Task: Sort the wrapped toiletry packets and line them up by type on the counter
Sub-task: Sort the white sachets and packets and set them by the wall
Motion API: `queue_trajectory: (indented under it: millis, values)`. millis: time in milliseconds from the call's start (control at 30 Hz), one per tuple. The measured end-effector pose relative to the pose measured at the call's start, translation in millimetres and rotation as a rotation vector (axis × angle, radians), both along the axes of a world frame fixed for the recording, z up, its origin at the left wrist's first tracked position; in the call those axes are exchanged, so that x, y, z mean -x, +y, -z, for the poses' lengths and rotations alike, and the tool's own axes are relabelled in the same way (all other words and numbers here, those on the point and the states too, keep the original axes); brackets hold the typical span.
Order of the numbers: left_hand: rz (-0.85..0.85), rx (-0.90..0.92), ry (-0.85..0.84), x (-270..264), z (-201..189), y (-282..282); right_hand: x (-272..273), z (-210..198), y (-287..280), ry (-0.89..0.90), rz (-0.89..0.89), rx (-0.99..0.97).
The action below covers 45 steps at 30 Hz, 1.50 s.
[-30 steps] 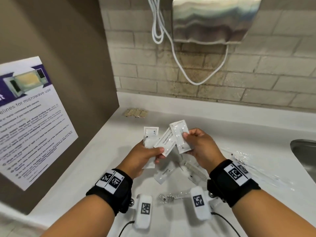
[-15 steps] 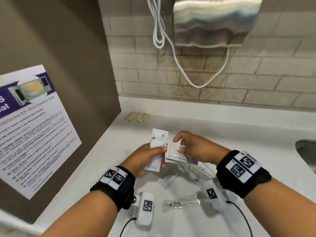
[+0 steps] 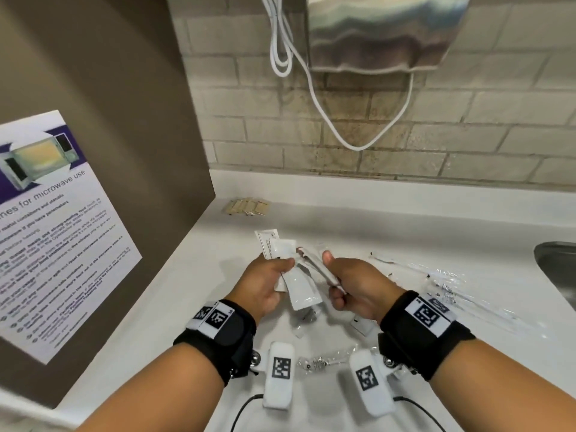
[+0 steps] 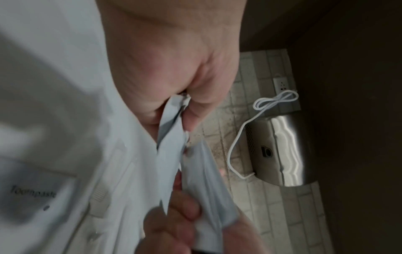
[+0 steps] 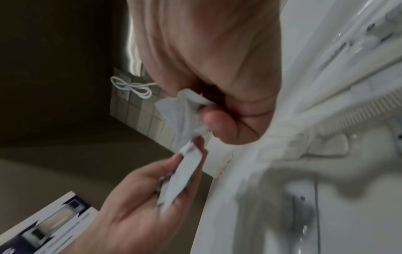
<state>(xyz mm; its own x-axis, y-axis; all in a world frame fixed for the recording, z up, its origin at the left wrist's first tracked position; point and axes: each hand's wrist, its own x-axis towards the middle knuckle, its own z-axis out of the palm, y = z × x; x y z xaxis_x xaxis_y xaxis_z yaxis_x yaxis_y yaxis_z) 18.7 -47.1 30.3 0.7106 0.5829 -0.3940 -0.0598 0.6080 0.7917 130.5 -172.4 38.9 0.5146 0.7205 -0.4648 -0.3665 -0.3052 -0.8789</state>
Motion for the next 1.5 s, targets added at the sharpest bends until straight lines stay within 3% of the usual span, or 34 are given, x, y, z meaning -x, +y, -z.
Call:
queue_trajectory:
  millis: [200,300,367,500,533,600,733,867,967,1067,1167,1233,1333,1433,1500]
  values:
    - [-0.060,-0.021,-0.128,-4,3,-6,15,-1,4,-0.015,-0.200,-0.059]
    - [-0.107,-0.009,-0.143,-4,0,-2,7,-8,2,-0.221,-0.214,-0.101]
    - [-0.130,0.005,-0.095,-2,-2,5,0,-16,3,-0.589,-0.170,-0.121]
    - [0.051,0.026,-0.002,9,-10,12,-23,-17,5,-1.824,-0.168,-0.284]
    - [0.093,0.002,-0.005,10,-11,12,-26,-14,5,-2.024,-0.207,-0.338]
    - [0.119,-0.050,-0.024,10,-10,14,-28,-8,3,-2.170,-0.229,-0.425]
    - [0.043,-0.135,-0.049,11,-9,22,-35,2,-4,-2.015,-0.142,-0.419]
    - [0.009,-0.216,-0.088,14,-7,26,-35,-3,-13,-1.315,-0.093,-0.238]
    - [0.102,-0.389,-0.003,16,-10,28,-34,-23,-16,-0.969,-0.053,-0.221]
    - [0.301,-0.590,0.123,14,-15,29,-34,-53,-10,-0.809,-0.290,-0.209]
    - [0.367,-0.649,0.132,5,-23,24,-28,-62,6,-0.960,-0.679,-0.003]
    - [0.287,-0.601,0.088,0,-27,21,-26,-53,17,-0.992,-0.731,0.065]
    - [0.161,-0.419,0.032,0,-25,22,-25,-34,20,-0.862,-0.606,0.050]
    - [0.058,-0.153,0.001,8,-18,26,-32,-14,13,-0.609,-0.340,-0.052]
    - [0.020,-0.090,-0.028,12,-12,27,-37,-5,11,-0.310,-0.176,-0.229]
